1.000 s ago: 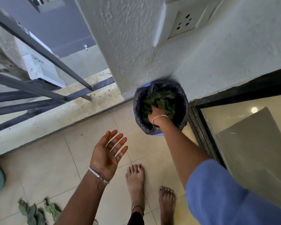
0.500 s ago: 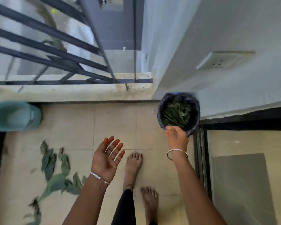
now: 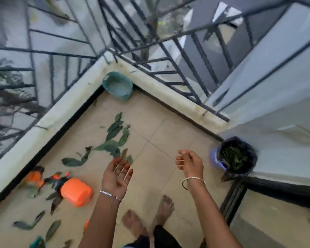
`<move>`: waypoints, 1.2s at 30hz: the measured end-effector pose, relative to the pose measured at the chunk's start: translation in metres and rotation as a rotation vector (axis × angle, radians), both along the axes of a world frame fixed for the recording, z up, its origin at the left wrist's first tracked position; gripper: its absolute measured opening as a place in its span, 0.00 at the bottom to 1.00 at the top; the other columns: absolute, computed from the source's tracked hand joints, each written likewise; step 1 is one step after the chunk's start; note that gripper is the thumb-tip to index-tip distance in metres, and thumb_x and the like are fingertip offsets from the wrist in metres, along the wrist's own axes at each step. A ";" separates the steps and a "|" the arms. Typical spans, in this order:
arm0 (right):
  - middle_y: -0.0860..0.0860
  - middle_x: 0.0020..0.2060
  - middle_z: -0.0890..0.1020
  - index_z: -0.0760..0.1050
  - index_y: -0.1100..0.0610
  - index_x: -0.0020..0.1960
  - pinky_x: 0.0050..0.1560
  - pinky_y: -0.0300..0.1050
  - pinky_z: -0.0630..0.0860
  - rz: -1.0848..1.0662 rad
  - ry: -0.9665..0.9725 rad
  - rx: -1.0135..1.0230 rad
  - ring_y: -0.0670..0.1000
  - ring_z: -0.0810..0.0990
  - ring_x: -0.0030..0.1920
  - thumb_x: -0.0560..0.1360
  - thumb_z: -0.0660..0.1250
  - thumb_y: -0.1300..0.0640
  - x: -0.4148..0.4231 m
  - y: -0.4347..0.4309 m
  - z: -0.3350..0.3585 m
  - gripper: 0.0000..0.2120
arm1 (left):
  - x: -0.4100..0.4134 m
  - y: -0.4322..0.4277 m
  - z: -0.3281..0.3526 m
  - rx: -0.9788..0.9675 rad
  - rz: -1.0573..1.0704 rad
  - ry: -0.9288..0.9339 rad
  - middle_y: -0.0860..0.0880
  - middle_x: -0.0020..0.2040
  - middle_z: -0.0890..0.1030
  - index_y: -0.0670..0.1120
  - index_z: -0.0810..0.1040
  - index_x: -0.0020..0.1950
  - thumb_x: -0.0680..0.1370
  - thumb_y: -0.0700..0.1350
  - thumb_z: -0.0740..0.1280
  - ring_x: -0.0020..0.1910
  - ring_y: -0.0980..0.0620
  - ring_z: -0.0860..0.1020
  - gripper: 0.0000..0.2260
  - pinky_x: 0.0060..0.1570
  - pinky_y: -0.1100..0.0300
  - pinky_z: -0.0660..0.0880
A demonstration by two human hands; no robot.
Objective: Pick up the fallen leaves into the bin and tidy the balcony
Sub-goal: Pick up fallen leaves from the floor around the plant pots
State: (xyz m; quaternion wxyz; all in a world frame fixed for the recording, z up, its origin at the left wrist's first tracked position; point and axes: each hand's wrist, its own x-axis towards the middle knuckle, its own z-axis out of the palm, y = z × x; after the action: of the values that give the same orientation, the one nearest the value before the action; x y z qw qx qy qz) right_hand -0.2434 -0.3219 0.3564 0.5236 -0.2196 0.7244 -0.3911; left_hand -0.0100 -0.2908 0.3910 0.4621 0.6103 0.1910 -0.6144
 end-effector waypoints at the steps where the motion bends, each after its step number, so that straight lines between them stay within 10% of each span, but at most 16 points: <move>1: 0.55 0.30 0.79 0.79 0.59 0.44 0.28 0.39 0.72 0.040 0.005 0.002 0.48 0.76 0.26 0.80 0.60 0.65 0.012 0.001 0.006 0.11 | 0.015 0.008 0.007 0.011 0.040 -0.001 0.51 0.43 0.79 0.48 0.79 0.47 0.80 0.50 0.63 0.42 0.52 0.77 0.09 0.42 0.57 0.77; 13: 0.54 0.31 0.82 0.81 0.58 0.45 0.31 0.42 0.74 0.513 0.121 -0.033 0.51 0.79 0.30 0.80 0.61 0.61 0.194 0.051 -0.025 0.10 | 0.172 0.136 -0.010 0.022 0.281 0.019 0.49 0.45 0.78 0.47 0.78 0.48 0.82 0.51 0.60 0.42 0.52 0.76 0.11 0.44 0.56 0.73; 28: 0.54 0.42 0.84 0.80 0.56 0.51 0.47 0.48 0.78 1.110 0.652 0.023 0.56 0.82 0.43 0.76 0.68 0.57 0.276 -0.001 -0.390 0.05 | 0.194 0.141 -0.294 0.066 0.490 0.153 0.49 0.37 0.78 0.46 0.80 0.48 0.81 0.50 0.61 0.35 0.52 0.76 0.11 0.41 0.57 0.72; 36: 0.55 0.62 0.72 0.72 0.50 0.67 0.63 0.52 0.73 1.541 0.895 -0.130 0.58 0.72 0.60 0.70 0.75 0.58 0.290 -0.072 -0.535 0.27 | 0.232 0.034 -0.408 -0.063 0.311 0.101 0.50 0.39 0.80 0.48 0.79 0.48 0.80 0.51 0.63 0.38 0.52 0.78 0.09 0.42 0.56 0.75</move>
State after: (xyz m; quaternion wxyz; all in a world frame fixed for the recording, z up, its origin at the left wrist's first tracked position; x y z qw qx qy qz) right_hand 0.0470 -0.3937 -0.1791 0.2957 -0.8068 0.4885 0.1516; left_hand 0.2224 -0.2568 -0.0172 0.5604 0.5268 0.2868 -0.5711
